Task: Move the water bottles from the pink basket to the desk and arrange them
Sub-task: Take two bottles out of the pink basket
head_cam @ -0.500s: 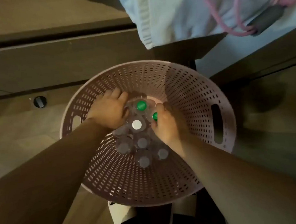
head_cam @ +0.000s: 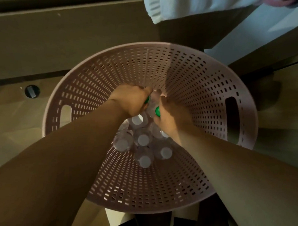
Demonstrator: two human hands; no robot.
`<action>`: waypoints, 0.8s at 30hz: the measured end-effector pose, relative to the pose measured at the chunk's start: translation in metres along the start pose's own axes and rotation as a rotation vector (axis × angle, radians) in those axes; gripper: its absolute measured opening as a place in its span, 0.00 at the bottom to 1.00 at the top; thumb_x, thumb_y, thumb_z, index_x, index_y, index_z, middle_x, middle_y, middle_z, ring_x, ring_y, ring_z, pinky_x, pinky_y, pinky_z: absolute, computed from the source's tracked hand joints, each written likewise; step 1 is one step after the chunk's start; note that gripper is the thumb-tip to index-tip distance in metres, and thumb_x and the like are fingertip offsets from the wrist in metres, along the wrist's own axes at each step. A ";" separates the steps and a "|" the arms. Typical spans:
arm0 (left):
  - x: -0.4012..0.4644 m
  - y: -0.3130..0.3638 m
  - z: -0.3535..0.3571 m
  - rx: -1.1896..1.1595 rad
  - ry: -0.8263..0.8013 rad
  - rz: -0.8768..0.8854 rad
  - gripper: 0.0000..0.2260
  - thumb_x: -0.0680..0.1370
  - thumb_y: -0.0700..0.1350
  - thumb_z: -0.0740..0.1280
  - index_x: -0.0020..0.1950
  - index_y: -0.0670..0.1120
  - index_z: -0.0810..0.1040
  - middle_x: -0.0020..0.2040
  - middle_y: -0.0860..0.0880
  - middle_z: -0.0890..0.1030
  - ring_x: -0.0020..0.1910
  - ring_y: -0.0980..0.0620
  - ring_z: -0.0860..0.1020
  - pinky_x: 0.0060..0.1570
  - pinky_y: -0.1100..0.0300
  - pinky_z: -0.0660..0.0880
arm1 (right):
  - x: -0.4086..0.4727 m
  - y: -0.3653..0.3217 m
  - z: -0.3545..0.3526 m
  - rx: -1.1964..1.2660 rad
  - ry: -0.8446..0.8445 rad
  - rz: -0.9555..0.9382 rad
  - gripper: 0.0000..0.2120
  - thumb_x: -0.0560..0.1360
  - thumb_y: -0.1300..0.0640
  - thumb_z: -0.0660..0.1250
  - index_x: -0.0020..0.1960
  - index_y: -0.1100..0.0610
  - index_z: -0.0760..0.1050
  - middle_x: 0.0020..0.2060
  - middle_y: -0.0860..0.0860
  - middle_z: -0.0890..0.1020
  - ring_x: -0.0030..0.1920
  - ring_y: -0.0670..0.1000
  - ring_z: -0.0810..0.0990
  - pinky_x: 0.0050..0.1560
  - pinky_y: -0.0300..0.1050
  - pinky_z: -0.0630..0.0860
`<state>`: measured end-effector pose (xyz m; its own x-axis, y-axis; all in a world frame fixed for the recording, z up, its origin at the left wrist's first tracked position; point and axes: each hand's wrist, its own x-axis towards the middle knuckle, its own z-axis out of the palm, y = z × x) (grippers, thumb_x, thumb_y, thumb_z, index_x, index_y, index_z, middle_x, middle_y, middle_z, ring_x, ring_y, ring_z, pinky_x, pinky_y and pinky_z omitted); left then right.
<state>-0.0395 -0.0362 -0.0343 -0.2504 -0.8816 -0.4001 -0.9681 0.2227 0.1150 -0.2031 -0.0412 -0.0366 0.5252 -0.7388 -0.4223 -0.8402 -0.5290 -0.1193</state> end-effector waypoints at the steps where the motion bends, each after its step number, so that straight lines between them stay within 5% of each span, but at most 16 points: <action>1: -0.001 0.000 -0.003 -0.043 -0.026 -0.015 0.17 0.82 0.53 0.59 0.68 0.46 0.67 0.51 0.43 0.81 0.47 0.41 0.78 0.42 0.53 0.71 | -0.001 0.000 -0.004 0.023 -0.013 0.003 0.20 0.79 0.46 0.64 0.62 0.58 0.67 0.52 0.55 0.82 0.52 0.56 0.82 0.47 0.48 0.76; 4: -0.006 -0.001 -0.017 -0.115 -0.032 -0.047 0.16 0.81 0.52 0.60 0.66 0.46 0.67 0.48 0.43 0.81 0.41 0.44 0.74 0.43 0.53 0.74 | -0.005 0.000 -0.017 0.085 -0.033 0.001 0.19 0.77 0.45 0.65 0.60 0.58 0.68 0.47 0.55 0.82 0.49 0.57 0.82 0.48 0.49 0.79; 10: -0.037 0.004 -0.075 -0.125 0.007 -0.039 0.17 0.79 0.54 0.62 0.64 0.47 0.67 0.50 0.42 0.81 0.49 0.40 0.79 0.43 0.53 0.73 | -0.032 -0.001 -0.096 0.153 -0.034 -0.017 0.19 0.76 0.48 0.67 0.63 0.56 0.72 0.50 0.53 0.80 0.50 0.54 0.80 0.49 0.48 0.76; 14: -0.066 0.012 -0.145 -0.145 -0.009 -0.028 0.18 0.78 0.55 0.63 0.64 0.49 0.68 0.50 0.44 0.81 0.48 0.43 0.78 0.46 0.52 0.75 | -0.068 -0.004 -0.169 0.187 -0.025 -0.007 0.14 0.77 0.47 0.67 0.58 0.53 0.71 0.47 0.51 0.79 0.48 0.52 0.78 0.49 0.48 0.76; 20: -0.127 0.030 -0.281 -0.144 0.060 -0.021 0.20 0.77 0.55 0.66 0.64 0.46 0.70 0.49 0.42 0.80 0.49 0.40 0.78 0.41 0.52 0.72 | -0.128 -0.017 -0.304 0.277 -0.076 -0.031 0.21 0.77 0.48 0.66 0.68 0.51 0.69 0.52 0.49 0.77 0.54 0.53 0.76 0.51 0.45 0.70; 24: -0.185 0.043 -0.368 -0.172 0.109 -0.078 0.21 0.75 0.55 0.66 0.64 0.46 0.71 0.47 0.42 0.81 0.46 0.39 0.78 0.41 0.50 0.76 | -0.172 -0.032 -0.397 0.155 -0.087 -0.048 0.14 0.76 0.46 0.66 0.51 0.52 0.64 0.42 0.51 0.73 0.49 0.59 0.79 0.41 0.48 0.69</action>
<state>-0.0305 -0.0168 0.3794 -0.1627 -0.9352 -0.3145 -0.9658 0.0858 0.2446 -0.2129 -0.0624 0.3967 0.5570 -0.6719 -0.4882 -0.8288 -0.4872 -0.2751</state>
